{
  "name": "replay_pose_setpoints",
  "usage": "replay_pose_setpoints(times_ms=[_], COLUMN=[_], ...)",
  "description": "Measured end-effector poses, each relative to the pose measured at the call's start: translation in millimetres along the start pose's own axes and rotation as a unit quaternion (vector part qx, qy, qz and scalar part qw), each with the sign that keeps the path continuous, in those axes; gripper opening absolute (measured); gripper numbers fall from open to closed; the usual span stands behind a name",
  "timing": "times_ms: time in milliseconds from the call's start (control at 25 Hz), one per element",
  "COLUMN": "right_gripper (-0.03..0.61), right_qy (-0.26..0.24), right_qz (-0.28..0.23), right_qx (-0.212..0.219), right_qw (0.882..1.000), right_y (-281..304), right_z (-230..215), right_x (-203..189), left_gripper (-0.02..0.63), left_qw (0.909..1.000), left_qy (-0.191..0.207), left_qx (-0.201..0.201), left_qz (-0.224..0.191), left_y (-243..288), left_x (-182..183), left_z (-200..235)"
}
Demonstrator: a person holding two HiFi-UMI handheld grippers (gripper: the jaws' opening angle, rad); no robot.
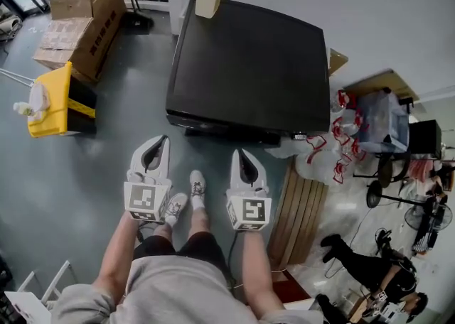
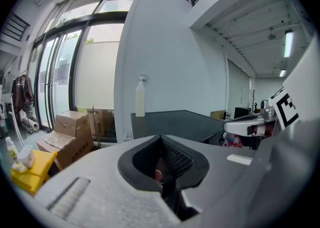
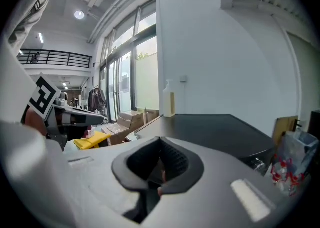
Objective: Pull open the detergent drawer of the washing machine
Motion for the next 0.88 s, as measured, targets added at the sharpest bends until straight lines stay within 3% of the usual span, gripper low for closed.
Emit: replay_pose_setpoints(times_ms=[280, 480, 520, 560, 640, 760, 880], right_gripper=[0.005, 0.005, 0.020, 0.078, 0.128, 0.239, 0.276], right_qy=[0.004, 0.007, 0.008, 0.008, 0.007, 0.008, 0.012], right_qz=[0.021, 0.038, 0.043, 0.048, 0.053, 0.057, 0.063], right_qx=[0.037, 0.059, 0.065, 0.073, 0.094, 0.119, 0.133], right_qw=[0.999, 0.997, 0.997, 0.996, 0.994, 0.991, 0.989], right_y=[37.4, 55.2, 57.9, 60.2, 65.0, 71.2, 77.3], right_z=[-2.7, -0.6, 0.8, 2.8, 8.3, 13.8, 13.6], right_x=[-31.9, -51.2, -55.2, -59.2, -64.8, -72.1, -77.7], left_gripper=[0.011, 0.027, 0.080, 0.136, 0.194, 0.262, 0.305], left_qw=[0.9997, 0.9990, 0.9988, 0.9984, 0.9975, 0.9963, 0.9960], left_qy=[0.000, -0.030, -0.034, -0.037, -0.040, -0.043, -0.042], left_qx=[0.014, -0.003, -0.014, -0.026, -0.044, -0.060, -0.065], left_qz=[0.021, 0.031, 0.033, 0.034, 0.037, 0.044, 0.045], left_y=[27.5, 42.9, 45.6, 47.9, 52.2, 59.4, 67.8], left_x=[-32.9, -52.1, -55.6, -58.9, -64.9, -73.4, -79.6], left_z=[14.2, 16.3, 16.8, 17.7, 20.7, 26.3, 30.3])
Point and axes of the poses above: the fingertips, and each gripper's own axes: y forward along the fingers, z to its left, x out of its top, the point moved 5 cm from there along -y, backward along the fingers, and after that the axes turned 9 degrees about -x, right-handed, at the moved point
